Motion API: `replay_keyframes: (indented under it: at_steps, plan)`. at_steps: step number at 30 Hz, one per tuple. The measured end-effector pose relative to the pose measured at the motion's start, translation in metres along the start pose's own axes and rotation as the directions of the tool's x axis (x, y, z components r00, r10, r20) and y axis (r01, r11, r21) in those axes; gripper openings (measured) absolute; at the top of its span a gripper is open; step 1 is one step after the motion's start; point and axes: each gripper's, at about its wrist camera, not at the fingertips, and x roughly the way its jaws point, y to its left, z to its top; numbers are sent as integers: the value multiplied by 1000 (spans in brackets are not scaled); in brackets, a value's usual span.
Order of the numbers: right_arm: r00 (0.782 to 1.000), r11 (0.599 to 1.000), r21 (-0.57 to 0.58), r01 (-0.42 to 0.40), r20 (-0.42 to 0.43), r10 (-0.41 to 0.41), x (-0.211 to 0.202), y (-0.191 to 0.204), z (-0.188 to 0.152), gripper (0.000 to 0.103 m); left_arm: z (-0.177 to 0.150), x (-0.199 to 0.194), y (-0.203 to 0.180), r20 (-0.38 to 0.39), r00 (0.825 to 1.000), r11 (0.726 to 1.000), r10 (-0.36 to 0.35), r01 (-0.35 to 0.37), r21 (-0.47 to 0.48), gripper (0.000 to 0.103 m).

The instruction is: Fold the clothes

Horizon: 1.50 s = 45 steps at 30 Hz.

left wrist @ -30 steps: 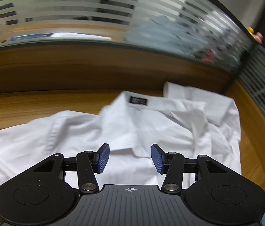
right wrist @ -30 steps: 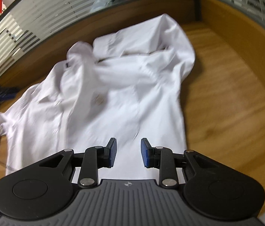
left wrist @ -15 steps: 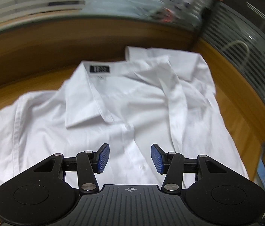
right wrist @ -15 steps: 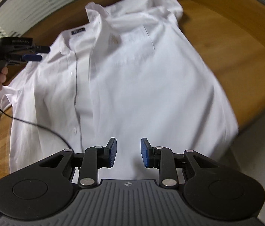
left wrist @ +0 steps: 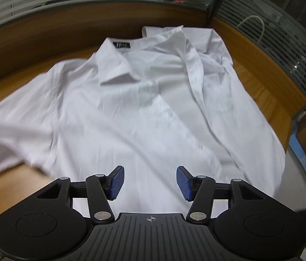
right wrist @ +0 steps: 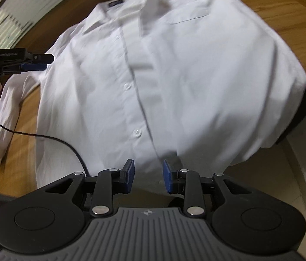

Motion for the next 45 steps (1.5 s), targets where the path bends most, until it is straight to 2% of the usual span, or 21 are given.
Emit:
replay_keyframes:
  at_steps: [2, 7, 10, 18, 19, 22, 24, 27, 33, 39, 40, 42, 43, 44, 45]
  plan:
    - [999, 998, -57, -24, -25, 23, 3, 0, 3, 43, -15, -8, -5, -2, 1000, 1000, 18, -18, 5, 56]
    - [994, 977, -202, -61, -99, 42, 19, -5, 11, 43, -58, -29, -28, 8, 996, 996, 87, -87, -23, 56]
    - [986, 958, -265, -112, -153, 73, 32, -9, 14, 43, -86, -44, -42, 15, 990, 987, 143, -142, -69, 56]
    - [958, 883, -409, -231, -254, 132, 58, -14, 11, 43, -160, -79, -83, 22, 965, 937, 263, -250, -245, 57]
    - [954, 871, -424, -247, -263, 142, 60, -14, 9, 42, -168, -83, -88, 23, 961, 929, 276, -260, -262, 58]
    - [941, 836, -459, -302, -285, 183, 56, -13, 10, 5, -193, -87, -101, 21, 948, 906, 317, -296, -304, 58]
    - [929, 824, -458, -335, -308, 207, 50, -12, 14, 1, -207, -83, -105, 10, 939, 889, 343, -321, -325, 58]
    - [921, 811, -457, -366, -304, 244, 32, -12, 23, 0, -227, -71, -107, -3, 927, 868, 374, -352, -351, 58]
    - [900, 793, -437, -425, -301, 316, -9, -12, 47, 0, -242, -39, -99, -10, 918, 839, 397, -367, -402, 57]
    - [898, 771, -469, -432, -305, 317, -23, -9, 61, 0, -242, -23, -87, 35, 936, 825, 351, -291, -484, 56]
    - [896, 769, -468, -436, -308, 321, -23, -8, 61, 0, -243, -20, -86, 34, 941, 822, 336, -276, -498, 54]
    - [893, 767, -464, -443, -308, 328, -23, -8, 62, 0, -244, -16, -84, 42, 951, 818, 306, -240, -523, 24]
    - [893, 766, -465, -444, -306, 331, -24, -9, 62, 0, -246, -17, -84, 44, 951, 813, 306, -237, -531, 17]
    - [894, 766, -468, -441, -299, 333, -25, -9, 61, 0, -247, -18, -83, 46, 951, 809, 306, -234, -540, 7]
    - [896, 765, -471, -439, -291, 335, -27, -10, 61, 0, -248, -18, -83, 48, 951, 804, 306, -231, -548, 5]
